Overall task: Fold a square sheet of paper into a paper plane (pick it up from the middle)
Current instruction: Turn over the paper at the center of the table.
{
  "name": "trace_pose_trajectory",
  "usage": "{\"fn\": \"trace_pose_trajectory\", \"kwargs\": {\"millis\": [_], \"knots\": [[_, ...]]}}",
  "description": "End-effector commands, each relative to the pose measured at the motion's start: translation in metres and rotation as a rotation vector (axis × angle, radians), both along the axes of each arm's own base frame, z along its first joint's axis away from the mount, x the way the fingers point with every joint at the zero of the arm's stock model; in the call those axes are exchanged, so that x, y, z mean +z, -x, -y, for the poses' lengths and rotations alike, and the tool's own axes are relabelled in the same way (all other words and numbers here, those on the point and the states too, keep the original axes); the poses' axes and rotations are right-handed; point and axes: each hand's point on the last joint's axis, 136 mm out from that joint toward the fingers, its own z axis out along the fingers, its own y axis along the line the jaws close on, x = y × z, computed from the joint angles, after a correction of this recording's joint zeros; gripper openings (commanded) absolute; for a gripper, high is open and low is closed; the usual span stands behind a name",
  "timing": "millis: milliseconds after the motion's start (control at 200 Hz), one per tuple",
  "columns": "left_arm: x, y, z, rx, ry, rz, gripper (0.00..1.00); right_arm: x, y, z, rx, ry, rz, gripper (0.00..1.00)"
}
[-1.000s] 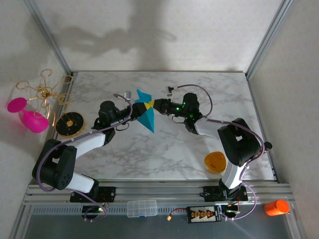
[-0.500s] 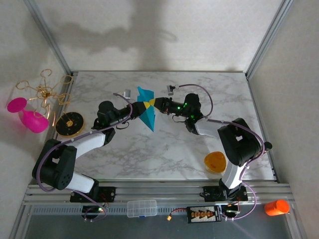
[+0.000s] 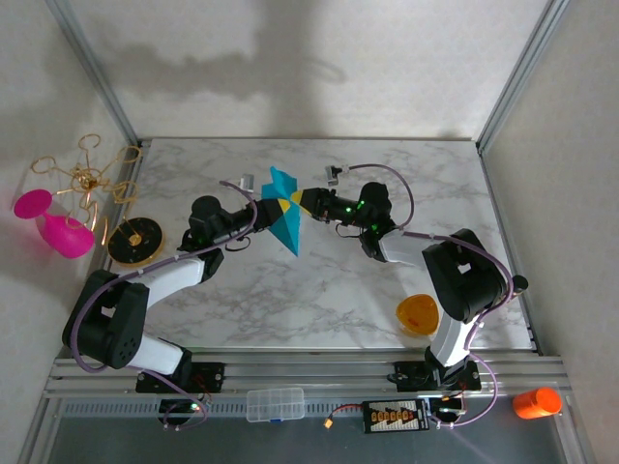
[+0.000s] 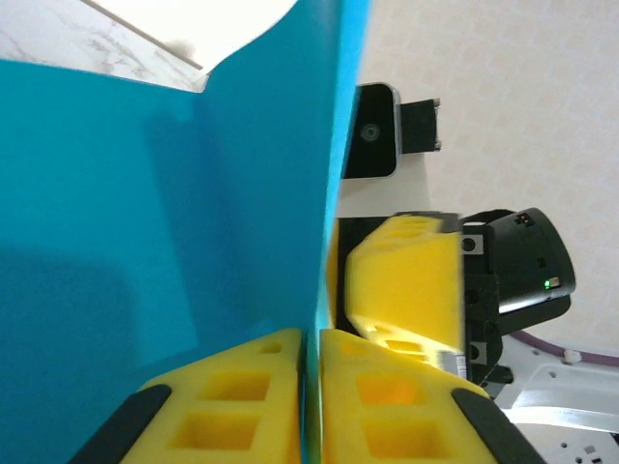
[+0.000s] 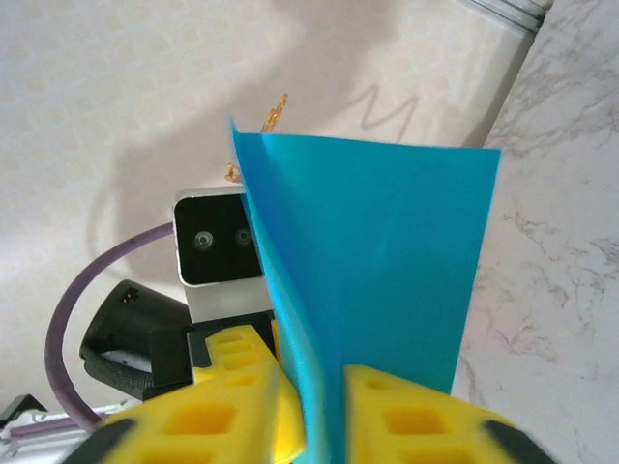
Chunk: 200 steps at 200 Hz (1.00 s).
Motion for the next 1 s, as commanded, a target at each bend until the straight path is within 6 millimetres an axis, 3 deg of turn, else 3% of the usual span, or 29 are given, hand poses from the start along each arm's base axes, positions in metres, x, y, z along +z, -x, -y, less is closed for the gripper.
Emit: {"fn": "trace_pose_trajectory", "kwargs": {"millis": [0,210,360,521,676,871,996], "knots": [[0.000,-0.006,-0.001,0.018,-0.036,0.024,0.10,-0.004,-0.006,0.016,-0.054,0.028,0.025,0.38],[-0.025,-0.023,-0.016,0.112,-0.237,-0.029,0.08,-0.013,-0.031,0.063,-0.297,0.232,0.098,0.56],[-0.053,-0.040,-0.043,0.247,-0.558,-0.093,0.08,-0.024,-0.044,0.103,-0.517,0.466,0.141,0.66],[-0.064,-0.052,-0.078,0.417,-0.879,-0.125,0.08,-0.029,-0.046,0.145,-0.708,0.628,0.163,0.82],[-0.072,-0.059,-0.105,0.566,-1.195,-0.147,0.08,-0.031,-0.044,0.168,-0.805,0.701,0.177,0.98],[-0.082,-0.068,-0.120,0.678,-1.517,-0.154,0.07,-0.038,-0.041,0.185,-0.864,0.771,0.177,0.99],[-0.092,-0.071,-0.114,0.695,-1.728,-0.117,0.07,-0.043,-0.039,0.202,-0.941,0.794,0.134,0.99]]}}
